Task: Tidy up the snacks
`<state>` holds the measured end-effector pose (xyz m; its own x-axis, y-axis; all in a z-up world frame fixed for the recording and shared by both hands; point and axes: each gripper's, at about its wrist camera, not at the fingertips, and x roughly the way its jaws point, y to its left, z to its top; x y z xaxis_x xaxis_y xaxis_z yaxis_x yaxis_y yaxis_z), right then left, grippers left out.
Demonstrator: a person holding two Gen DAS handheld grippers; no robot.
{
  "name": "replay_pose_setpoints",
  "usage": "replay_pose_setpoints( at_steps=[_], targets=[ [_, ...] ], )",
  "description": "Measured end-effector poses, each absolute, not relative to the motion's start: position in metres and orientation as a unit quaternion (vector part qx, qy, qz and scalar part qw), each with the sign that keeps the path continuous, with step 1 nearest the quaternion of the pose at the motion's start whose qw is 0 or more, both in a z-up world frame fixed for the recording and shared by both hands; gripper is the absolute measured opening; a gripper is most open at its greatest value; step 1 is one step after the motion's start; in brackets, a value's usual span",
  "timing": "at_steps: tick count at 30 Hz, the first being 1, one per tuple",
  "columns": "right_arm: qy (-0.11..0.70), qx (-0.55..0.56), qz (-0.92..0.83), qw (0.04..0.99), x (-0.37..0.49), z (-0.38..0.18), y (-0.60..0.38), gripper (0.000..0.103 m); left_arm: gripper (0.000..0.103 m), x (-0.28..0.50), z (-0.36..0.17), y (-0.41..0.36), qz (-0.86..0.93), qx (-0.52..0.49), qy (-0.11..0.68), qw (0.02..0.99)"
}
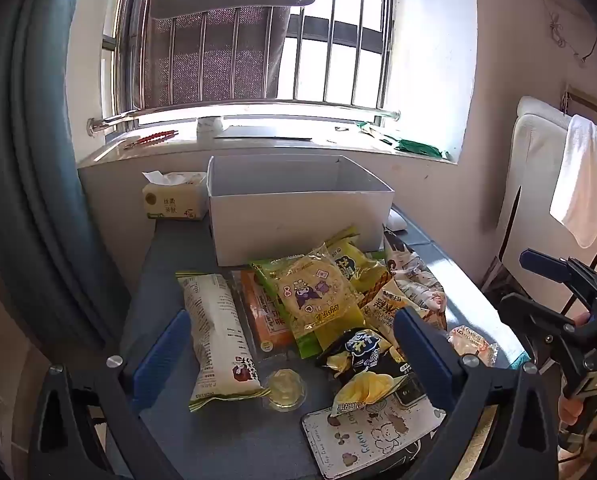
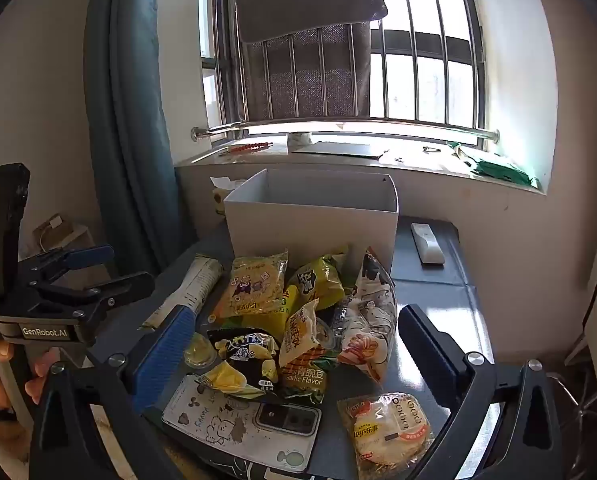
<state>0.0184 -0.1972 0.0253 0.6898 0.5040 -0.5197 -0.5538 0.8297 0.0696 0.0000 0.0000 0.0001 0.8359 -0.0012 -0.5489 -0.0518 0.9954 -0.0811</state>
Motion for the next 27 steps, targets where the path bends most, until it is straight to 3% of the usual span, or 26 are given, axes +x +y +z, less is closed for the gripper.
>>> replay_pose_setpoints(
  at_steps=[27],
  targets=[
    [0.274,-0.043,0.287,0.917,0.0173,0.0222,-0.1998,0.103,0.103,-0.0004,-0.0034,0.0001,0.007,-0.05,0.3,0.953]
  ],
)
